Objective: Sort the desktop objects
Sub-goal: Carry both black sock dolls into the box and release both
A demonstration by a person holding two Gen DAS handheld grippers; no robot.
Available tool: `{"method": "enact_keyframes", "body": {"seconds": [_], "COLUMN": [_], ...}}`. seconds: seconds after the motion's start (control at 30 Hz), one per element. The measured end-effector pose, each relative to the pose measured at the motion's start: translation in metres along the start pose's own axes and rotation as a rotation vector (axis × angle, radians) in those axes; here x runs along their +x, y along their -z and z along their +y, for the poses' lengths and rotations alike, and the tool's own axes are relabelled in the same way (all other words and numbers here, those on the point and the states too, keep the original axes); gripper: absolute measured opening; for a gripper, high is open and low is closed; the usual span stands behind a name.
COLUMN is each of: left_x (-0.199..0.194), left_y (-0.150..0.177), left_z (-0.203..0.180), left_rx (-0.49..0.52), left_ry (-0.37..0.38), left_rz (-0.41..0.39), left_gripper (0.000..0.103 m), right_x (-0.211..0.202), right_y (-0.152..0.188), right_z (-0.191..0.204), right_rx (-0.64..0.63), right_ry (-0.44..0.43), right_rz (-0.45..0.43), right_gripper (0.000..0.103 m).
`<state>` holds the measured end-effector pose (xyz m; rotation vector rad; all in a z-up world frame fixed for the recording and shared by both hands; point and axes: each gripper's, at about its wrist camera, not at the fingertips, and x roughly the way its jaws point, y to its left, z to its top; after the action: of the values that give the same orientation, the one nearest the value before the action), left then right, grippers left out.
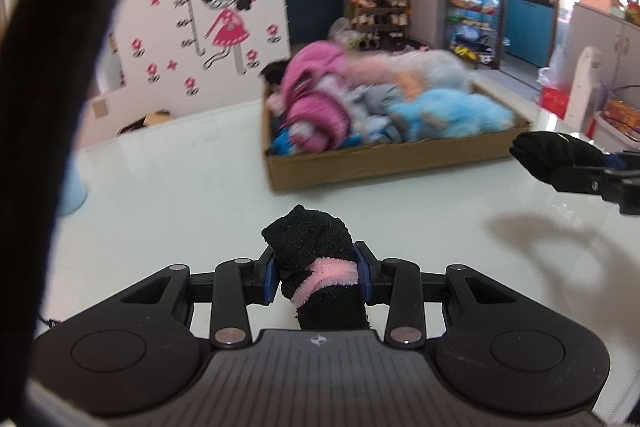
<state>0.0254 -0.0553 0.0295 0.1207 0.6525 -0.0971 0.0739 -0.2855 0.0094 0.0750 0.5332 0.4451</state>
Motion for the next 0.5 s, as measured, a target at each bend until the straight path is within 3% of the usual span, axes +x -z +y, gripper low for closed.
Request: {"method": "enact_keyframes", "body": {"seconds": [0.23,0.5], "left_x": [-0.025,-0.005], "left_y": [-0.033,-0.088], "left_z": [-0.042,-0.069], "left_rx": [0.081,0.117], "left_ry": [0.036,0.09], "left_rz": [-0.093,-0.16], "left_gripper": [0.034,0.034], "right_x": [-0.047,-0.067], "right_y": [-0.019,-0.064], "right_z": [-0.033,-0.059], "right_rx": [0.022,-0.009], "right_ry": [0.044,0.055], "right_rz": [-0.077,-0.156], "right_gripper": [0.057,0.058]}}
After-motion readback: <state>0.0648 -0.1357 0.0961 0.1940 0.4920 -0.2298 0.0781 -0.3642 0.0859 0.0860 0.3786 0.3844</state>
